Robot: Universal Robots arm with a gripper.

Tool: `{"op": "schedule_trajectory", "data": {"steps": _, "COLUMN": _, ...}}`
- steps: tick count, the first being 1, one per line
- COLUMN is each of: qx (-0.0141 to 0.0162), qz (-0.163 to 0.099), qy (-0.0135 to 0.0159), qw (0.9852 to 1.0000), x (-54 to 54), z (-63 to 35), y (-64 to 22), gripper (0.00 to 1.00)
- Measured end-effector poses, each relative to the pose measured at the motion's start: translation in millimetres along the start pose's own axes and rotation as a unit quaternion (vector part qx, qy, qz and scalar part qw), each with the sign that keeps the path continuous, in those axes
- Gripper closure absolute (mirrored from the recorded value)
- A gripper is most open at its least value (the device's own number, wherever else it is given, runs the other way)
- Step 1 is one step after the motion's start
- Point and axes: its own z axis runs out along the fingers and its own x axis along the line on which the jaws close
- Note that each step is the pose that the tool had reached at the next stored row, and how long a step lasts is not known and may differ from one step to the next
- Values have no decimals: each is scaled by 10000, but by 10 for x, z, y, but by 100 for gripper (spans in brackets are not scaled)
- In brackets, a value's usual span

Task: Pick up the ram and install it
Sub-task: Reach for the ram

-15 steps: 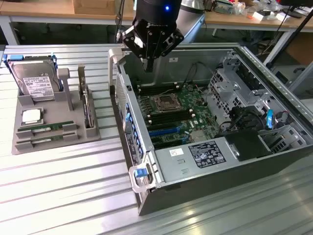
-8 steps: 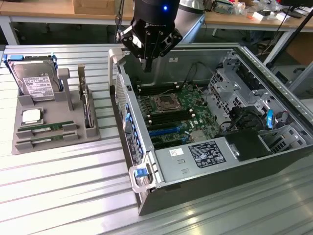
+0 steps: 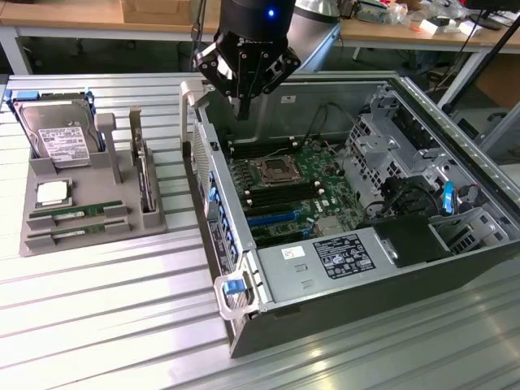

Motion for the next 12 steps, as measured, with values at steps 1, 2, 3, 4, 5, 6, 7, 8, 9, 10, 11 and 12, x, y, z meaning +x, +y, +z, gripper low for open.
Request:
{"op": "schedule_trajectory", "data": {"steps": 1, "qx": 0, "qz": 0, "qy": 0, "qw": 10000, "x": 4, "z": 0, "y": 0, "gripper": 89}}
{"op": "schedule_trajectory", "data": {"steps": 2, "qx": 0, "qz": 0, "qy": 0, "qw": 10000, "x": 9, "z": 0, "y": 0, "gripper": 89}}
{"op": "schedule_trajectory", "data": {"steps": 3, "qx": 0, "qz": 0, "qy": 0, "qw": 10000, "x": 14, "z": 0, "y": 0, "gripper": 89}}
{"op": "schedule_trajectory", "data": {"steps": 4, "qx": 0, "qz": 0, "qy": 0, "qw": 10000, "x": 21, "z": 0, "y": 0, "gripper": 89}}
{"op": "schedule_trajectory", "data": {"steps": 5, "qx": 0, "qz": 0, "qy": 0, "qw": 10000, "x": 24, "z": -1, "y": 0, "gripper": 89}}
{"op": "schedule_trajectory", "data": {"steps": 6, "qx": 0, "qz": 0, "qy": 0, "qw": 10000, "x": 27, "z": -1, "y": 0, "gripper": 89}}
{"op": "schedule_trajectory", "data": {"steps": 7, "qx": 1, "qz": 0, "qy": 0, "qw": 10000, "x": 37, "z": -1, "y": 0, "gripper": 89}}
{"op": "schedule_trajectory", "data": {"steps": 8, "qx": 1, "qz": 0, "qy": 0, "qw": 10000, "x": 47, "z": -1, "y": 1, "gripper": 89}}
{"op": "schedule_trajectory", "data": {"steps": 9, "qx": 2, "qz": 0, "qy": 0, "qw": 10000, "x": 53, "z": -1, "y": 1, "gripper": 89}}
{"op": "schedule_trajectory", "data": {"steps": 10, "qx": 3, "qz": 0, "qy": 0, "qw": 10000, "x": 61, "z": -2, "y": 1, "gripper": 89}}
{"op": "schedule_trajectory", "data": {"steps": 11, "qx": 3, "qz": 0, "qy": 0, "qw": 10000, "x": 65, "z": -2, "y": 1, "gripper": 89}}
{"op": "schedule_trajectory", "data": {"steps": 12, "qx": 4, "qz": 0, "qy": 0, "qw": 10000, "x": 69, "z": -2, "y": 1, "gripper": 89}}
